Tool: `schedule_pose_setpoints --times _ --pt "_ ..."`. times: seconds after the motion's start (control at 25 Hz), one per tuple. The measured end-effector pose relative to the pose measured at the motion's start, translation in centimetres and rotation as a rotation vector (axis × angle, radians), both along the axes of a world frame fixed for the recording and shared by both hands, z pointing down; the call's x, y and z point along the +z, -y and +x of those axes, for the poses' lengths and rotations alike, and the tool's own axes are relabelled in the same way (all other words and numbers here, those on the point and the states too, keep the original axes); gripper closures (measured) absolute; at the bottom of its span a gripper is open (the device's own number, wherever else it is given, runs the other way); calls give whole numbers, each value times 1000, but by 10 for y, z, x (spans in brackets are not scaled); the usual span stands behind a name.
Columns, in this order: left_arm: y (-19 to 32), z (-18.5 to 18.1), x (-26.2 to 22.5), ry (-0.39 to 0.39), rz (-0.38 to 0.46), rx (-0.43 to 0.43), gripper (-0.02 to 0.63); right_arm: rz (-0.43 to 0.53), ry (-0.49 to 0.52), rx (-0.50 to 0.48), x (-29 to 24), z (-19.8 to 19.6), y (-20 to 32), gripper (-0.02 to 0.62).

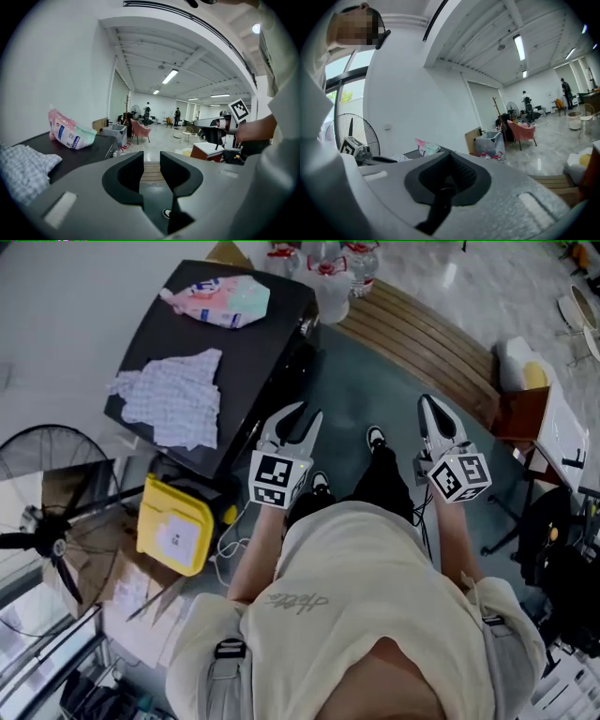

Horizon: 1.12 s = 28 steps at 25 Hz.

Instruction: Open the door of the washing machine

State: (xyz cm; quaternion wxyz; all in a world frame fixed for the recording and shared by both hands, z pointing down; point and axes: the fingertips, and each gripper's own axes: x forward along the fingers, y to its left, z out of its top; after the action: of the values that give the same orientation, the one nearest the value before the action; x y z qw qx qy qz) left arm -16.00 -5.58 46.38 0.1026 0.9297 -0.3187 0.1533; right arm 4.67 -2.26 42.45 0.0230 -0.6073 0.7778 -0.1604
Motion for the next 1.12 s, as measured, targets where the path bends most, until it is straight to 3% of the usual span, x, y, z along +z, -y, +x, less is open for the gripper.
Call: schedule_pose_setpoints --times 0.36,0.52,0.8,0.96,1.12 --pt "40 -17 -12 -73 -90 -355 479 46 -31 -388 -9 -10 111 594" --pt "28 -47 -8 -50 -119 -538 480 22 2 -572 5 -35 118 594" --pt "-5 -68 11 -110 -194 -769 480 -54 -22 -831 31 -50 115 594" --pt "-27 -65 21 0 -179 -807 480 -43 -67 -990 35 -64 103 594" --pt "-41 -49 35 8 -187 -781 480 -62 -63 -1064 38 -71 93 594"
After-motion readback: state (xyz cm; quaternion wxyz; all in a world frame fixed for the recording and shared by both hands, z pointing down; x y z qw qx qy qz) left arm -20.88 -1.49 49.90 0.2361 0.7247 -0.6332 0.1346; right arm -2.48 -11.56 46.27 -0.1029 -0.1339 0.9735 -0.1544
